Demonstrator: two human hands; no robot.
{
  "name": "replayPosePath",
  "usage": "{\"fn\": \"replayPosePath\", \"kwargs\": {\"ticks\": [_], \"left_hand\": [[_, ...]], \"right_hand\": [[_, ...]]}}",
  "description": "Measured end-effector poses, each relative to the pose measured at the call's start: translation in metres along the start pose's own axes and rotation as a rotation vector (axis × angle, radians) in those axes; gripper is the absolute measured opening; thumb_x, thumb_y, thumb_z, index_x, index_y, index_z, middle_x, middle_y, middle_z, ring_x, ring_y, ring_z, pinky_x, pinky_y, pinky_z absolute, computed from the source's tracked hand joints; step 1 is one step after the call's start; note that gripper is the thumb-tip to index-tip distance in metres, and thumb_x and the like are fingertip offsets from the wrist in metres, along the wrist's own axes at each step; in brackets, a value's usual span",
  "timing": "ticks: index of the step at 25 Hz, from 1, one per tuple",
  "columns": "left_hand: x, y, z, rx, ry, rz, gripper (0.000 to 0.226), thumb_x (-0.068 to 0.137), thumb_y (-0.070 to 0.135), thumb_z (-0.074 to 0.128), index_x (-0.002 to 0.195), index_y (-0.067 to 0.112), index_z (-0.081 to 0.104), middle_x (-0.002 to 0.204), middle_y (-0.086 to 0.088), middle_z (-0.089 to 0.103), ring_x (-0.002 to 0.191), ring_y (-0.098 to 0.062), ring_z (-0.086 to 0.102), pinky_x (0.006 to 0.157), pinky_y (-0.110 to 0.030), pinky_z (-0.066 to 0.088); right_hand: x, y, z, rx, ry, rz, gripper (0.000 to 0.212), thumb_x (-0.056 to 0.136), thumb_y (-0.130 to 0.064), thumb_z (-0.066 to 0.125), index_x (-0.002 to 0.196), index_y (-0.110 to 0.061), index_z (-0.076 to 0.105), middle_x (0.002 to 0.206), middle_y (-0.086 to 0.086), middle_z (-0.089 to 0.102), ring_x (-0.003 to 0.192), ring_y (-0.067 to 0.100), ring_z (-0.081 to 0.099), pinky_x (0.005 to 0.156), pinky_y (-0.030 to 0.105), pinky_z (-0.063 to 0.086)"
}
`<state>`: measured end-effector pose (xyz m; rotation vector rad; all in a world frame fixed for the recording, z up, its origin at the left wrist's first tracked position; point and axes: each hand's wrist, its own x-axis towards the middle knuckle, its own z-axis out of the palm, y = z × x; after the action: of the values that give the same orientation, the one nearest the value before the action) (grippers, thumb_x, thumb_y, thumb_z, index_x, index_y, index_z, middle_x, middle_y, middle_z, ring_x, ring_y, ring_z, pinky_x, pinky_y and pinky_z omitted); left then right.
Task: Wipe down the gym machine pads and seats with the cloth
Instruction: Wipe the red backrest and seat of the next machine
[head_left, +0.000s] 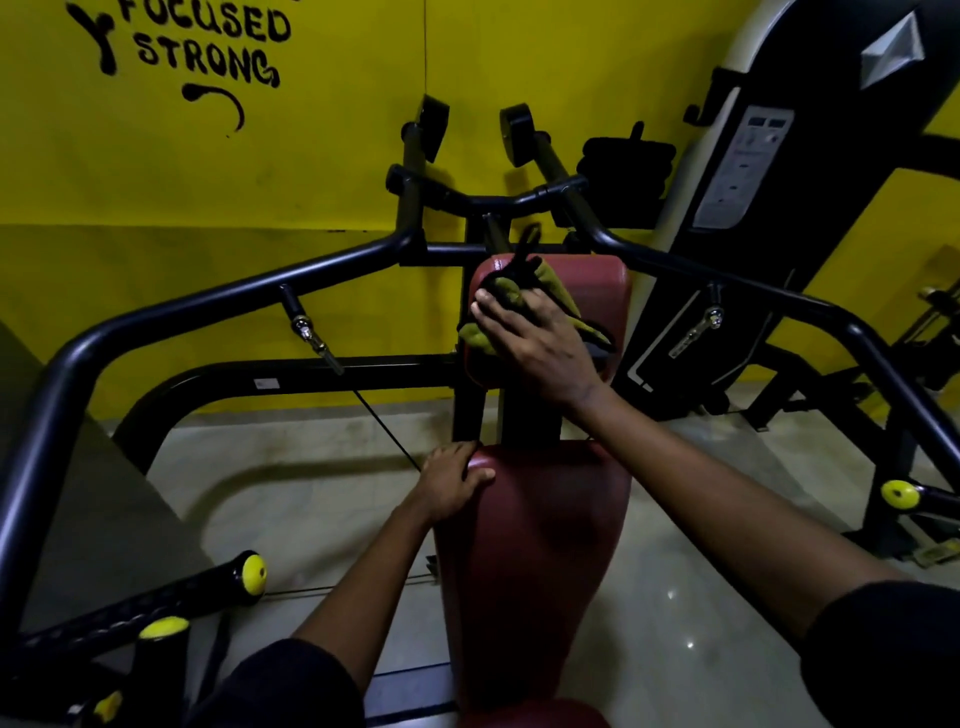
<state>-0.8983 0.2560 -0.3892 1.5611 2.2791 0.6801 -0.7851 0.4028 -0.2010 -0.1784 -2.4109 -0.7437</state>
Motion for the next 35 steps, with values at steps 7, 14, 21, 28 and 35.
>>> {"fn": "replayPosePath", "kwargs": {"ticks": [7,14,21,28,35], "left_hand": [[0.001,0.004,0.000,0.052,-0.010,-0.054,0.063,0.094,0.054,0.053,0.145,0.018,0.044,0.140,-0.011,0.051,0.127,-0.033,0.046,0.103,-0.040,0.035],[0.006,0.007,-0.013,-0.257,-0.045,-0.141,0.060,0.095,0.048,0.056,0.147,0.023,0.043,0.144,-0.003,0.053,0.130,-0.025,0.051,0.105,-0.037,0.044],[0.002,-0.005,-0.007,-0.142,-0.085,-0.038,0.049,0.102,0.039,0.047,0.145,0.015,0.047,0.143,-0.012,0.051,0.132,-0.030,0.046,0.105,-0.033,0.035],[0.013,0.053,-0.099,-0.655,0.402,-0.070,0.051,0.103,0.034,0.047,0.152,0.023,0.035,0.151,-0.001,0.044,0.136,-0.012,0.042,0.105,-0.029,0.040],[0.043,0.083,-0.140,-0.716,0.369,0.065,0.060,0.101,0.036,0.052,0.154,0.034,0.026,0.153,0.000,0.043,0.136,-0.014,0.046,0.107,-0.039,0.047]], "right_hand": [[0.034,-0.021,0.010,-0.043,-0.071,-0.348,0.029,0.093,-0.024,0.049,0.102,-0.012,0.075,0.111,0.003,0.069,0.120,0.033,0.057,0.115,0.044,0.031],[0.046,-0.013,0.008,0.034,-0.218,-0.450,0.030,0.093,-0.031,0.045,0.095,-0.018,0.072,0.119,0.000,0.065,0.118,0.029,0.053,0.103,0.043,0.041],[0.083,-0.008,-0.010,0.062,-0.148,0.066,0.038,0.086,-0.041,0.048,0.111,-0.023,0.071,0.143,0.001,0.054,0.128,0.028,0.047,0.103,0.042,0.029],[0.065,0.005,-0.010,0.232,0.020,0.435,0.057,0.079,-0.037,0.058,0.136,-0.028,0.058,0.144,-0.001,0.053,0.128,0.029,0.046,0.106,0.041,0.039],[0.003,0.044,-0.004,0.313,0.175,0.859,0.054,0.085,-0.033,0.064,0.139,-0.029,0.057,0.148,-0.006,0.049,0.135,0.030,0.040,0.114,0.042,0.034]]}}
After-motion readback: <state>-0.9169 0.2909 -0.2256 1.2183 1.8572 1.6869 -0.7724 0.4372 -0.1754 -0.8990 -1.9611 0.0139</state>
